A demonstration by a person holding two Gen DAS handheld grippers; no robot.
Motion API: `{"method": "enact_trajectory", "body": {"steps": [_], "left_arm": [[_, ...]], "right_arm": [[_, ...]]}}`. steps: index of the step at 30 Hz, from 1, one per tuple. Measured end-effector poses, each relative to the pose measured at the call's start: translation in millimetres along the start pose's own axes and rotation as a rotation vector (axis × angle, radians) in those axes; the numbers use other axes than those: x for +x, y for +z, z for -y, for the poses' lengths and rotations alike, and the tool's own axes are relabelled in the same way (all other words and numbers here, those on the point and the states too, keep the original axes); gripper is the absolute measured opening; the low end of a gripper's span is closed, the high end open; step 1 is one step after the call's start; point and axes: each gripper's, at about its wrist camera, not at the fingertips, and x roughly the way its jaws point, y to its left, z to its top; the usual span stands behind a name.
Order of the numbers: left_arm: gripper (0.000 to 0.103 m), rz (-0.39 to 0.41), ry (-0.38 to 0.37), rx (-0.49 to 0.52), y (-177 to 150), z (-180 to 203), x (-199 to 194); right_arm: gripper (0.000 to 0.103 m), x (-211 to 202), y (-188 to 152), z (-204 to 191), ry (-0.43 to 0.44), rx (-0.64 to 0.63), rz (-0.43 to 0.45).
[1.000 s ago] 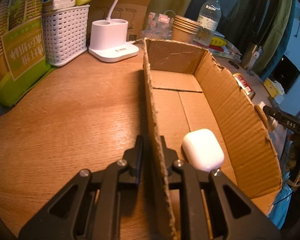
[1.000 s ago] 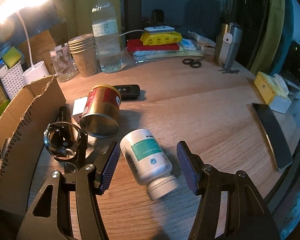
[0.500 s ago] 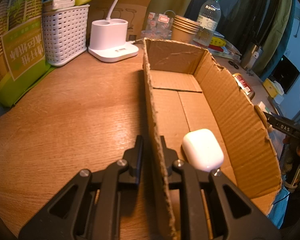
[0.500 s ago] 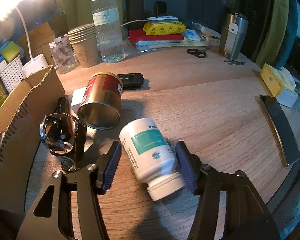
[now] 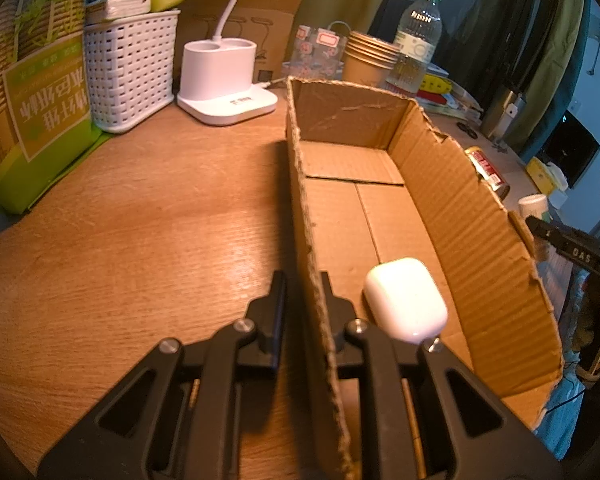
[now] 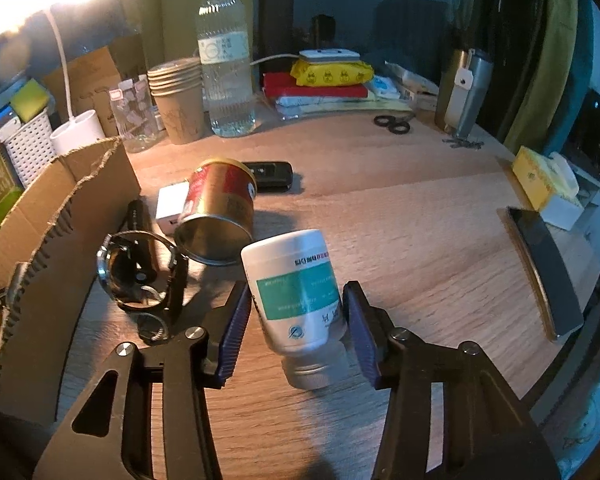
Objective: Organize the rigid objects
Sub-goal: 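Lift the pill bottle with the right tool and lower it into the box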
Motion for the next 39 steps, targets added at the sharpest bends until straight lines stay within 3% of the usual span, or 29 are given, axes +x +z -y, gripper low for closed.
{"method": "enact_trajectory", "body": {"steps": [13, 26, 39], "left_arm": [[0.014, 0.000, -0.001, 0.007, 0, 3, -1], [0.014, 0.000, 0.000, 0.007, -1, 4, -1], [0.014, 0.003, -0.004, 0.006, -1, 5, -2]], "right_arm": [[0.050, -42, 19, -24, 0.045, -0.032, 0.093], [0.050, -88, 39, -67, 0.213, -0.069, 0.189], [0.050, -98, 41, -118, 0.354, -0.127, 0.176]]}}
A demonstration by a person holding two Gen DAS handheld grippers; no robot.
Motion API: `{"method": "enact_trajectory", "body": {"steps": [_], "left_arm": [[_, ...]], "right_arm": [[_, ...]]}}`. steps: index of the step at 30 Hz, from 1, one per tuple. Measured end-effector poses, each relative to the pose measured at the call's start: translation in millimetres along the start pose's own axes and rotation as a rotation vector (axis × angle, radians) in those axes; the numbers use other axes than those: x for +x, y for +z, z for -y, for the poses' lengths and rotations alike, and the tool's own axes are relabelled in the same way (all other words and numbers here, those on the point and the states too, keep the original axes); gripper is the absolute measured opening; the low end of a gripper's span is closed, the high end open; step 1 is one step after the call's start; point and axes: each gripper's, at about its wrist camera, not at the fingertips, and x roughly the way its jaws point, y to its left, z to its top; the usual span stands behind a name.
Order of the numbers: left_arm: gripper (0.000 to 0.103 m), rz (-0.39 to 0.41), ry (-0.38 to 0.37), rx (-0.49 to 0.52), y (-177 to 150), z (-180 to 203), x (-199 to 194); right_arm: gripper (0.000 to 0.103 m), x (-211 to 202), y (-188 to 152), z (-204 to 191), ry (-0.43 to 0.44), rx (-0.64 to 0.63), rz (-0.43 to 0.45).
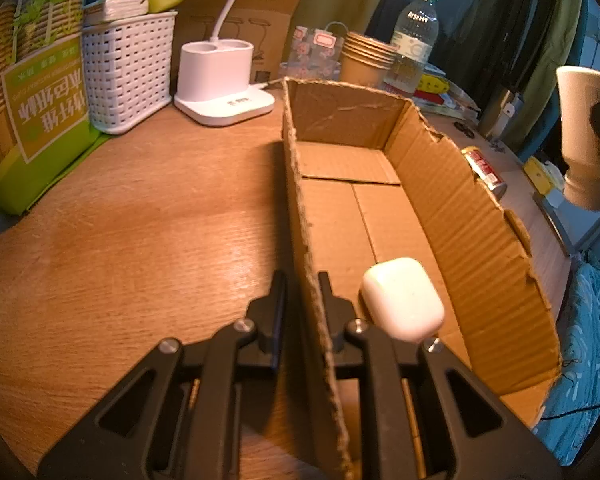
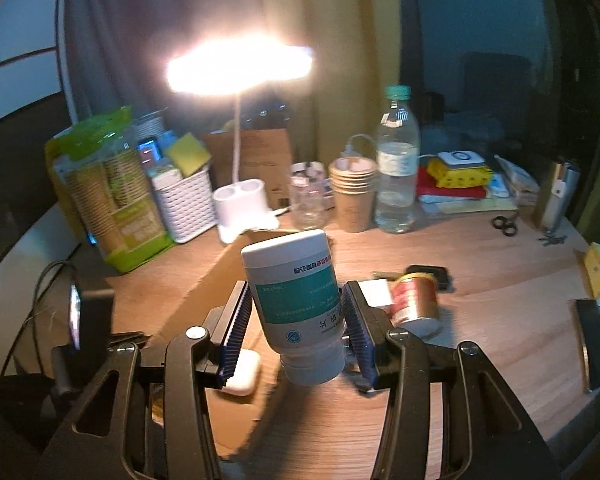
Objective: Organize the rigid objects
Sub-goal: 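Lift the pill bottle with the right tool and lower it into the box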
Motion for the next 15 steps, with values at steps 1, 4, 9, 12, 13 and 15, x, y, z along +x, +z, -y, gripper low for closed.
{"method": "enact_trajectory", "body": {"steps": [1, 4, 9, 12, 13, 15], "left_arm": [[0.014, -0.002, -0.001, 0.001, 0, 0, 0], [0.014, -0.005, -0.008, 0.006, 0, 1, 0], [0.014, 0.003, -0.015, 0.002, 0, 1, -2], [0.014, 0.006, -0.019, 0.003, -1, 1, -2], [0.014, 0.007, -0.021, 0.003, -1, 1, -3], [0.014, 0.008, -0.022, 0.003, -1, 1, -3]], "right_arm": [[0.050, 2, 0, -5, 0.010, -0.004, -0.007], [0.050, 8, -2, -18, 0.041, -0.023, -0.024], [0.050, 20, -5, -34, 0.067, -0.039, -0.055], [0.050, 27, -8, -38, 0.070, -0.036, -0.075], [0.050, 30, -9, -38, 0.071, -0.036, -0.082], [0.050, 34, -11, -39, 0.068, -0.035, -0.095]]}}
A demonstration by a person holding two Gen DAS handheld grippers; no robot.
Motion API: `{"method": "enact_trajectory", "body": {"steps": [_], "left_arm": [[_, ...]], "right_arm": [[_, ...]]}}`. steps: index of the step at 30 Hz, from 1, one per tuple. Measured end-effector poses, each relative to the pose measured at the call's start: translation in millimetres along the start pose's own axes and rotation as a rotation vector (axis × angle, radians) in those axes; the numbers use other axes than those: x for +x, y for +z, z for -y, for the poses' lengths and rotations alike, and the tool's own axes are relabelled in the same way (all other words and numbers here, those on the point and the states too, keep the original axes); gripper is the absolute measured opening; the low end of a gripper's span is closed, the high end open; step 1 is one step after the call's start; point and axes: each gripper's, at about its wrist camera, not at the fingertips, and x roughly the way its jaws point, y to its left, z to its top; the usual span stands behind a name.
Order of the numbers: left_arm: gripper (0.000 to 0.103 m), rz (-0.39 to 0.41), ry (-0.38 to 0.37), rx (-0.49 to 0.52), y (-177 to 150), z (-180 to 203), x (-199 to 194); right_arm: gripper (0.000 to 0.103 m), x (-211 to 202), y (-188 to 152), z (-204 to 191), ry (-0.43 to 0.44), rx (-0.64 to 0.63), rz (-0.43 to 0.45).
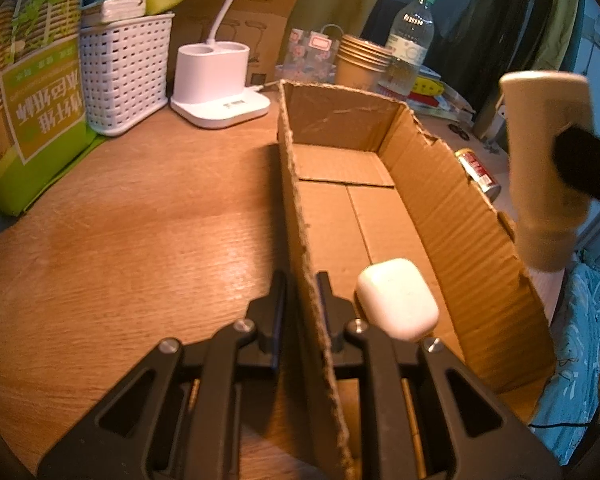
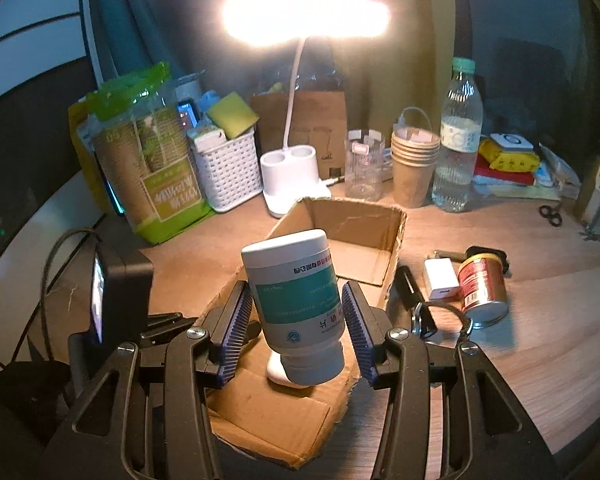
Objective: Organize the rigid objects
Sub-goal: 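Lift the pill bottle with the right tool and lower it into the box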
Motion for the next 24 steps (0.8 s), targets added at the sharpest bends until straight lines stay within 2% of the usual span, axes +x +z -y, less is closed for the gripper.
{"method": "enact_trajectory", "body": {"steps": [12, 16, 24], "left_arm": [[0.014, 0.001, -0.002, 0.000, -1, 0, -1], [0.014, 0.001, -0.002, 0.000, -1, 0, -1], [0.014, -0.003, 0.000, 0.003, 0, 0, 0]], "right_arm": [[0.050, 24, -12, 4, -0.006, 0.023, -0.076], [0.050, 33, -16, 7, -0.027, 0.029, -0.114], [0.050, 38, -20, 13, -0.066, 0.019, -0.133]]}}
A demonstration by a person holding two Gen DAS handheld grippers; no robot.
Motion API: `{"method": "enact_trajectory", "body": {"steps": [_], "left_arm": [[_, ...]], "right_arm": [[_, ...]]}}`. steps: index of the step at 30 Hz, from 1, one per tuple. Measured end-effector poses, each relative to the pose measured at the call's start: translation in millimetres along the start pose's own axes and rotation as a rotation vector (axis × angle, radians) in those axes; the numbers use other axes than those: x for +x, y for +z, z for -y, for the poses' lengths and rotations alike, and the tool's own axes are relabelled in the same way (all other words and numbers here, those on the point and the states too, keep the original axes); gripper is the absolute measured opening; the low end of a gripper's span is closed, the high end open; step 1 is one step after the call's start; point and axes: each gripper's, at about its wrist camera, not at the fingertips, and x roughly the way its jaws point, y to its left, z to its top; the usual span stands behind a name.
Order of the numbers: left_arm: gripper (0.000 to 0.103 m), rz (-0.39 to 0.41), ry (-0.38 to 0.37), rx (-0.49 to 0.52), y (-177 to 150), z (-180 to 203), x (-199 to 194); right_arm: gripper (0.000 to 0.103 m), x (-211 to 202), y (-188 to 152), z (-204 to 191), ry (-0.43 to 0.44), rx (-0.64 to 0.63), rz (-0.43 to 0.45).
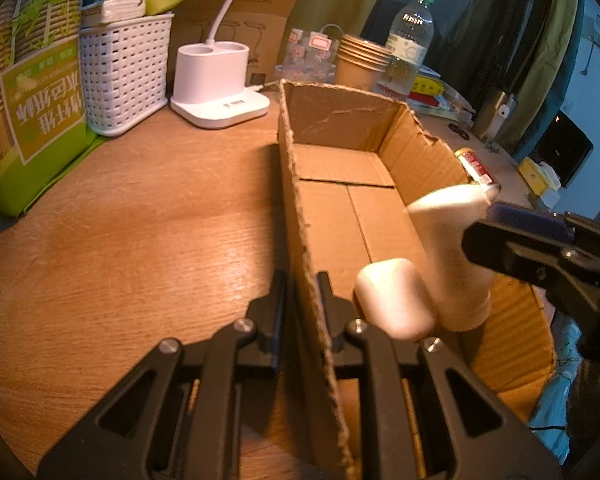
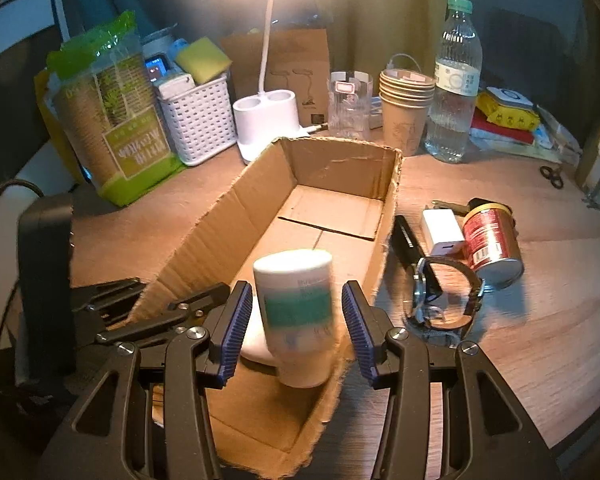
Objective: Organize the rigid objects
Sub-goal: 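Lift the pill bottle with the right tool and lower it into the box, then move the right tool to the wristwatch and grasp its band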
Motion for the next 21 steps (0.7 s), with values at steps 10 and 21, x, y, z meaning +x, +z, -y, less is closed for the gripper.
{"method": "enact_trajectory", "body": {"steps": [10, 21], "left_arm": [[0.014, -0.004, 0.008, 0.001, 1, -1, 2], [0.014, -0.005, 0.019, 0.001, 1, -1, 4]], "right_arm": [[0.050, -5, -1, 4, 0.027, 0.007, 0.016], [0.050, -25, -1, 26, -0.001, 0.042, 0.078]]}}
